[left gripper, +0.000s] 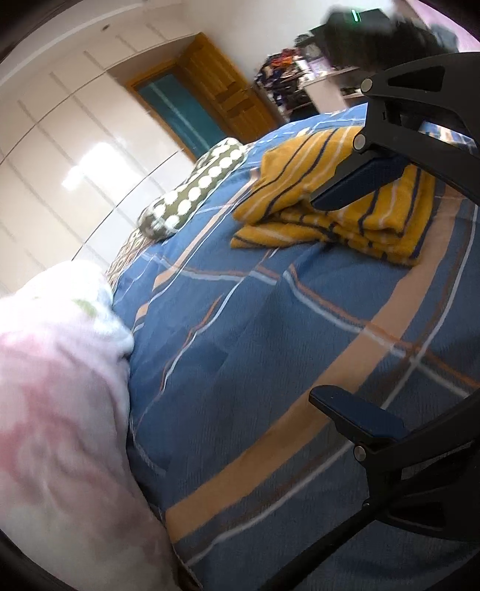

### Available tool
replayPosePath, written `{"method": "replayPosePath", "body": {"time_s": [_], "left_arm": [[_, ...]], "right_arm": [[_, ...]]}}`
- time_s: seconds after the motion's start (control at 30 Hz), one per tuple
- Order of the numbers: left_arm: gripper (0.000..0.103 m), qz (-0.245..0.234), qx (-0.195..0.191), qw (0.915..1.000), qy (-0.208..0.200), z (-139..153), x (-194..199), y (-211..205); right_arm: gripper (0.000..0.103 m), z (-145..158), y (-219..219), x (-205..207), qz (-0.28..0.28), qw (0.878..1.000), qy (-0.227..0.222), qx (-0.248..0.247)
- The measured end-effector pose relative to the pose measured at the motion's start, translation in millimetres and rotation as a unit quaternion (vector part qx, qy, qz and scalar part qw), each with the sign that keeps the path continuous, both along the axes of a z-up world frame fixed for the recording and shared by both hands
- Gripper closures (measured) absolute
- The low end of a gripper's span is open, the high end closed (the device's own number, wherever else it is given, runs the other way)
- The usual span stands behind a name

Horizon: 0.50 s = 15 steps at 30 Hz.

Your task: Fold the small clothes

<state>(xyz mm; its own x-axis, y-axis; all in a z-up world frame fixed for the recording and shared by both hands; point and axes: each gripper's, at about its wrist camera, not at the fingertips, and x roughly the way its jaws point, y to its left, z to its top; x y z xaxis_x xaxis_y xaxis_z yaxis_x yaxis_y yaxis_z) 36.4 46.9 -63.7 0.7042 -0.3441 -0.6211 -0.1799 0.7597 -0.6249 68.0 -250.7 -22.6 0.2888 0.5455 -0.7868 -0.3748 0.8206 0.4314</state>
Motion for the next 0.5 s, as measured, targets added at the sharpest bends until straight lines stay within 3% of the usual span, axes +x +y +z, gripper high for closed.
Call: {"method": "replayPosePath", "body": {"time_s": [0.03, 0.1, 0.13, 0.17, 0.23, 0.37, 0.43, 0.5], "left_arm": [[0.009, -0.014, -0.002, 0.9999, -0.002, 0.6, 3.3, -6.4], [0.009, -0.043, -0.015, 0.999, -0.006, 0.7, 10.9, -18.2], [0.009, -0.062, -0.027, 0.9977, -0.008, 0.4, 19.3, -26.6], [0.009, -0.075, -0.037, 0.9964, -0.01, 0.0, 27.7, -32.7], [0.009, -0.101, -0.05, 0.9936, -0.008, -2.0, 52.2, -47.9], [0.009, -0.142, -0.058, 0.988, 0.023, -17.8, 83.0, -74.9], [0.009, -0.167, -0.088, 0.981, 0.044, -31.0, 92.9, -85.4], [0.02, -0.171, -0.093, 0.9792, 0.056, -38.7, 99.2, -91.3]], "right_arm": [[0.092, 13.1, -12.7, -3.8, -0.007, 1.0, -0.017, 0.011], [0.074, 40.6, -50.8, -6.5, -0.045, 0.997, -0.059, 0.023], [0.045, 48.1, -64.5, -4.1, -0.066, 0.995, -0.074, 0.018], [0.024, 52.9, -82.9, 0.1, -0.096, 0.991, -0.092, 0.009], [0.022, 49.2, -110.2, 13.7, -0.142, 0.985, -0.096, -0.006], [0.023, 4.6, -140.6, 57.3, -0.182, 0.983, -0.037, 0.004], [0.032, -15.2, -147.3, 69.9, -0.178, 0.984, -0.01, 0.024], [0.043, -41.8, -145.1, 79.9, -0.171, 0.983, 0.03, 0.058]]}}
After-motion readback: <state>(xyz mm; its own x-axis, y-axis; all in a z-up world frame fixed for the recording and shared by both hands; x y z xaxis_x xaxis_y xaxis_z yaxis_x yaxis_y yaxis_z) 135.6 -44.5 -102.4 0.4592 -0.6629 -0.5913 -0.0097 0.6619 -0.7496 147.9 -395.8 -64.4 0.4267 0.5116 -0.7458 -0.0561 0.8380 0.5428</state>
